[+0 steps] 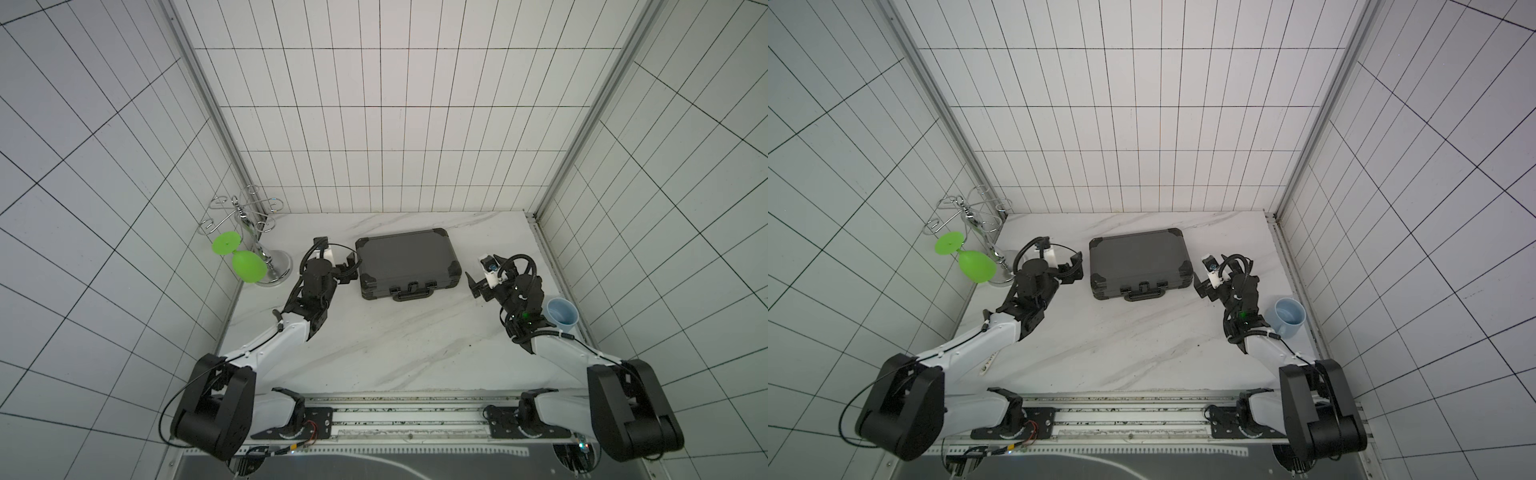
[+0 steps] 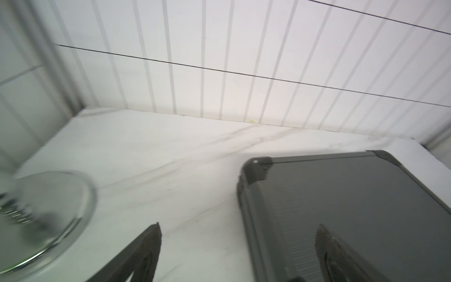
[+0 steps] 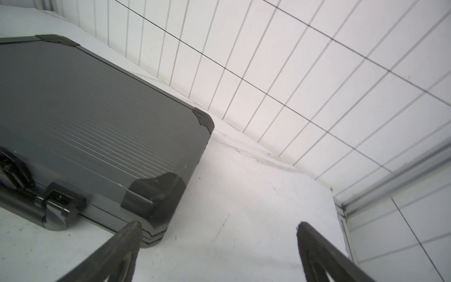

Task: Close the poker set cases
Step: Reset both arms

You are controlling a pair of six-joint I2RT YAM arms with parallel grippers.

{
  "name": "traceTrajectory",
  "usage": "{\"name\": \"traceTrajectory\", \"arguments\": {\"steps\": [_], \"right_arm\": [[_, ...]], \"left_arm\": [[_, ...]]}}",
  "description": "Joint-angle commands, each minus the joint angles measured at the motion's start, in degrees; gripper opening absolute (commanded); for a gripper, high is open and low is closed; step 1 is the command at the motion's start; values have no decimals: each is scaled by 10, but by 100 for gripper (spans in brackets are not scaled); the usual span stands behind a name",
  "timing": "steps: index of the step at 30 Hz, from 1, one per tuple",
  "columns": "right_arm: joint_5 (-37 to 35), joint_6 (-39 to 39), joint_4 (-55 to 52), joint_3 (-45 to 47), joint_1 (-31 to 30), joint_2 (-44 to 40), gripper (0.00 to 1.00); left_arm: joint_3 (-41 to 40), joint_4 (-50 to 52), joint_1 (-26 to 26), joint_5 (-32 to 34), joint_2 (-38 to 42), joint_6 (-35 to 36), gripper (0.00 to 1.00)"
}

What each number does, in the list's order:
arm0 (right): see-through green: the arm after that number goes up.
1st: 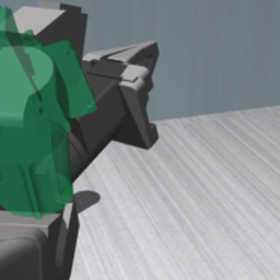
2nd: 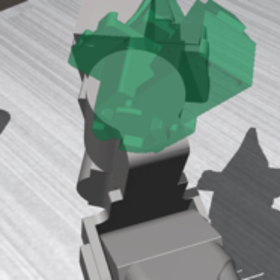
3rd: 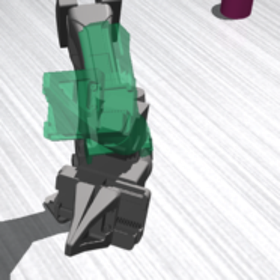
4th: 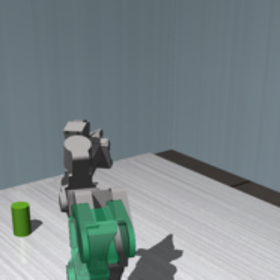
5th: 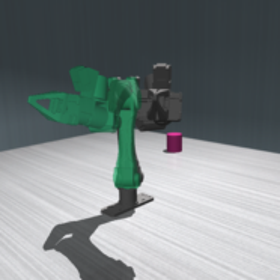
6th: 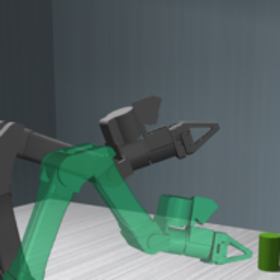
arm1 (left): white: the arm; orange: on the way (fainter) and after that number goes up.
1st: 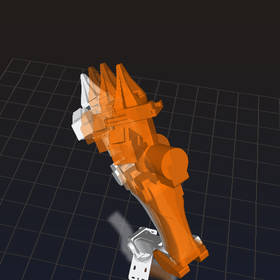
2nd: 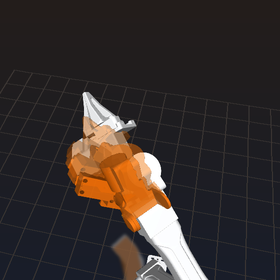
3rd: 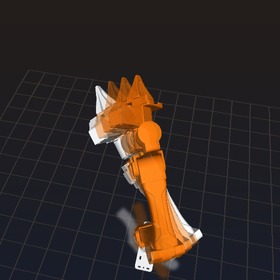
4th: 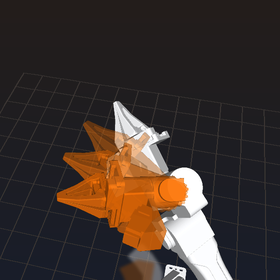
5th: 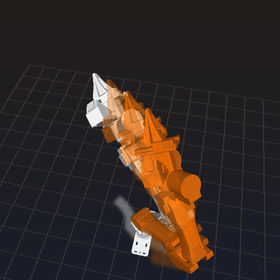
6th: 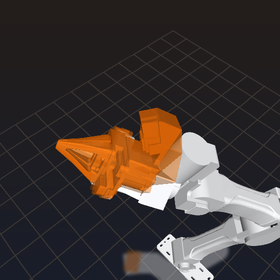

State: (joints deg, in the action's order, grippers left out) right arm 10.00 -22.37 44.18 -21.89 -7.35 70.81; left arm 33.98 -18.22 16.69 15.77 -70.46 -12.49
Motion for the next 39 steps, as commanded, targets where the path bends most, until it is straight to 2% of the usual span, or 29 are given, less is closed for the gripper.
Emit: {"name": "traceTrajectory", "arguments": {"steps": [1,4,7,12,15,18,19,22,24,27,28,32,39], "right_arm": [[-27,78,106,51,25,9,99],[1,120,140,58,61,35,99],[17,140,135,51,78,58,99],[-7,154,363,137,82,136,99],[-14,169,353,115,93,171,99],[-27,183,285,83,101,172,99],[-30,187,296,84,103,174,99],[-89,211,266,70,103,175,99],[-100,214,274,70,103,179,99],[-100,213,267,68,102,178,99],[-100,213,269,68,103,179,99],[-100,214,268,67,102,178,99],[-100,212,266,67,102,179,99]], "left_arm": [[-48,-36,-19,111,16,38,98],[-83,-91,-25,149,20,75,98],[-107,-129,-39,148,16,93,98],[-179,-279,-62,132,2,125,98],[-204,-347,-88,107,-27,116,98],[-207,-394,-96,83,-68,105,98],[-204,-406,-99,74,-86,99,98],[-187,-454,-99,67,-173,105,98],[-180,-518,-98,49,-220,131,98],[-146,-384,-99,83,-177,94,98],[-138,-367,-99,86,-182,97,97],[-152,-440,-90,97,-207,115,98],[-145,-410,-90,99,-197,111,98]]}}
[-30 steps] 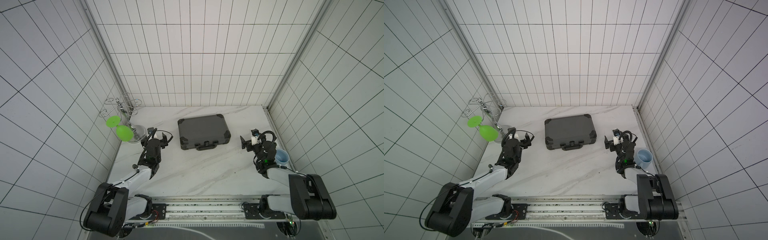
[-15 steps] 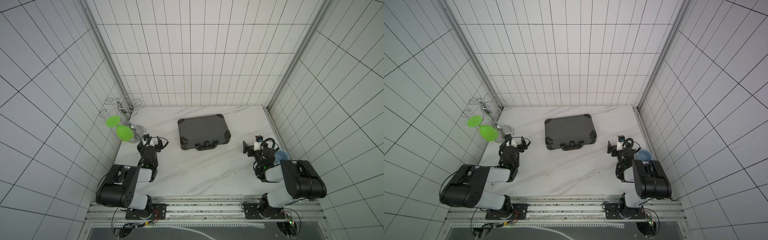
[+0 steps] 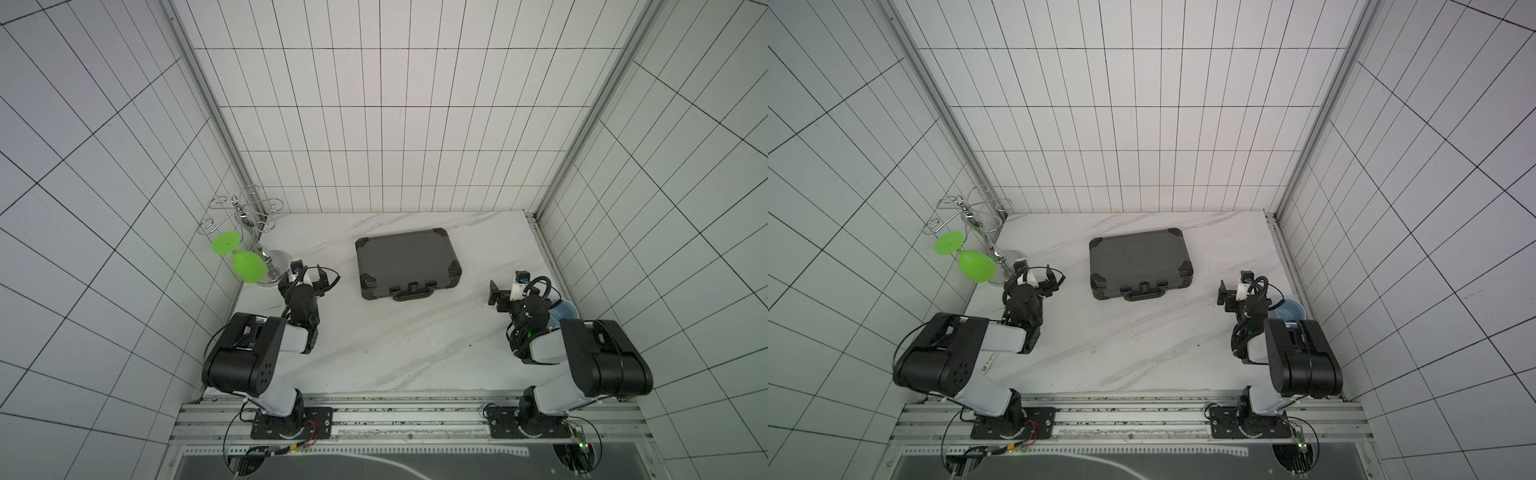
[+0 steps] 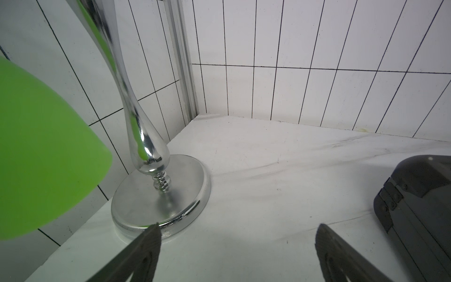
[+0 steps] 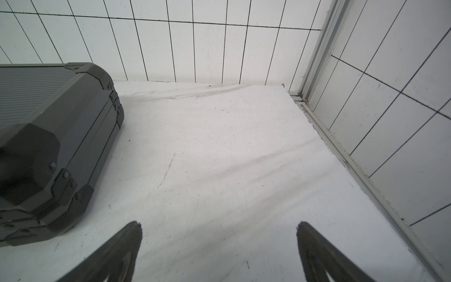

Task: Close the poker set cases
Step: Reset both arms

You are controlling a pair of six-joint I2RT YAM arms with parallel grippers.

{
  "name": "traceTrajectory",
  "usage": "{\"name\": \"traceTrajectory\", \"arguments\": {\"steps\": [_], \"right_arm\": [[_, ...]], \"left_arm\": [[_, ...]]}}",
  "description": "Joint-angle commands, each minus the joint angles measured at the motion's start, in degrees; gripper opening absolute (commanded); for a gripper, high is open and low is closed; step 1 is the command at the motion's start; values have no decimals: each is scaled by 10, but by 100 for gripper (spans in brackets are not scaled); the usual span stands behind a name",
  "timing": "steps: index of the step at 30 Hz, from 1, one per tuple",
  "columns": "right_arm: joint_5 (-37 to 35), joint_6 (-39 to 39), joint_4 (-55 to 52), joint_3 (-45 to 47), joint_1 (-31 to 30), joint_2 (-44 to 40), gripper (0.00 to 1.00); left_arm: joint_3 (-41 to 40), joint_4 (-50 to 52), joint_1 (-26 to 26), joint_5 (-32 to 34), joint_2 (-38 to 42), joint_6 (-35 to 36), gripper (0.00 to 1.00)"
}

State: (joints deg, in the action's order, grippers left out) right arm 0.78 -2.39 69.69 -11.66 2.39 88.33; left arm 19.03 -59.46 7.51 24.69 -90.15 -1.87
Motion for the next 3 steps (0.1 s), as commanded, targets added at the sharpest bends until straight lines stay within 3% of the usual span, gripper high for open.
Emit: {"name": "traceTrajectory", "arguments": {"steps": [1,3], "right_arm": [[-8,13,12,-35,4,3,99],[-8,13,12,-35,4,3,99]], "left_arm": [[7,13,2,10,3,3,98],[12,34,2,11,9,0,97]]}}
